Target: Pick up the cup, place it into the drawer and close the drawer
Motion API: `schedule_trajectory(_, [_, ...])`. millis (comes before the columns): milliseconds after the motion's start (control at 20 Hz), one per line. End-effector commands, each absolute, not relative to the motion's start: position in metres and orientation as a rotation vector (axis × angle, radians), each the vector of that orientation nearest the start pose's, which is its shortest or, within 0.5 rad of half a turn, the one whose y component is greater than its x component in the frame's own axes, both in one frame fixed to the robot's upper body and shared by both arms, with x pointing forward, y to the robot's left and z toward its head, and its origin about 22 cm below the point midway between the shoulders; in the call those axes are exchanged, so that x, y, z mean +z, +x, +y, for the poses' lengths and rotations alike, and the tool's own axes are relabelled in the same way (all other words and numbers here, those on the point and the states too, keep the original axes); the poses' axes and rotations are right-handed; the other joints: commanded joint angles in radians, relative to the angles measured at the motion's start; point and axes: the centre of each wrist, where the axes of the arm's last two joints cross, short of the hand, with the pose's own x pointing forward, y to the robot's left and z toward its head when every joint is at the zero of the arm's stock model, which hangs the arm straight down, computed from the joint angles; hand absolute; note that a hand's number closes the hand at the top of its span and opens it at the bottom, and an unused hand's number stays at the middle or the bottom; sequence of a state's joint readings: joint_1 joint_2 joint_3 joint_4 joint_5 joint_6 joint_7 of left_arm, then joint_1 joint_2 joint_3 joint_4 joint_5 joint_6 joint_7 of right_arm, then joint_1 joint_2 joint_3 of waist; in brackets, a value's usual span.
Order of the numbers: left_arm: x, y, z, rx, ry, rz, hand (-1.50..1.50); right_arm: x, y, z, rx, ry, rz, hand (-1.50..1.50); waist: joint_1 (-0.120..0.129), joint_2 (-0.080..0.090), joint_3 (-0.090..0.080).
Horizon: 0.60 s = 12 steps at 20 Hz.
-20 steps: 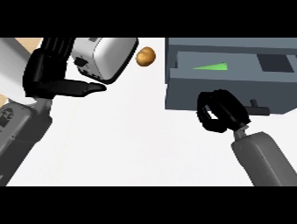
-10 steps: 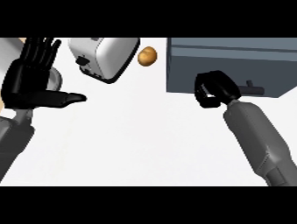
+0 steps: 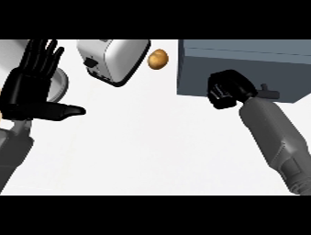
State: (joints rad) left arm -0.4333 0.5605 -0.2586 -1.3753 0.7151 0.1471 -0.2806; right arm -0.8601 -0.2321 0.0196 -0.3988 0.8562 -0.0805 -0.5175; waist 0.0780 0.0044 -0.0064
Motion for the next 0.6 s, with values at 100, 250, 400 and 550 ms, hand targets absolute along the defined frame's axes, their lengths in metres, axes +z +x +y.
schedule_trajectory(100, [0.097, 0.331, 0.277, -0.059, -0.229, -1.914, -1.50, 0.045, 0.437, -0.257, 1.147, -0.574, -1.486, 1.50, 0.028, 0.039, 0.009])
schedule_trajectory(250, [0.094, 0.335, 0.271, -0.048, -0.245, -1.904, -1.50, 0.056, 0.439, -0.271, 1.122, -0.543, -1.531, 1.50, 0.015, 0.043, 0.010])
schedule_trajectory(400, [0.091, 0.328, 0.282, -0.050, -0.257, -1.891, -1.50, 0.052, 0.434, -0.287, 1.092, -0.557, -1.544, 1.50, 0.047, 0.049, 0.010])
schedule_trajectory(550, [0.086, 0.328, 0.274, -0.063, -0.266, -1.887, -1.50, 0.049, 0.433, -0.283, 1.044, -0.553, -1.589, 1.50, 0.041, 0.049, 0.011])
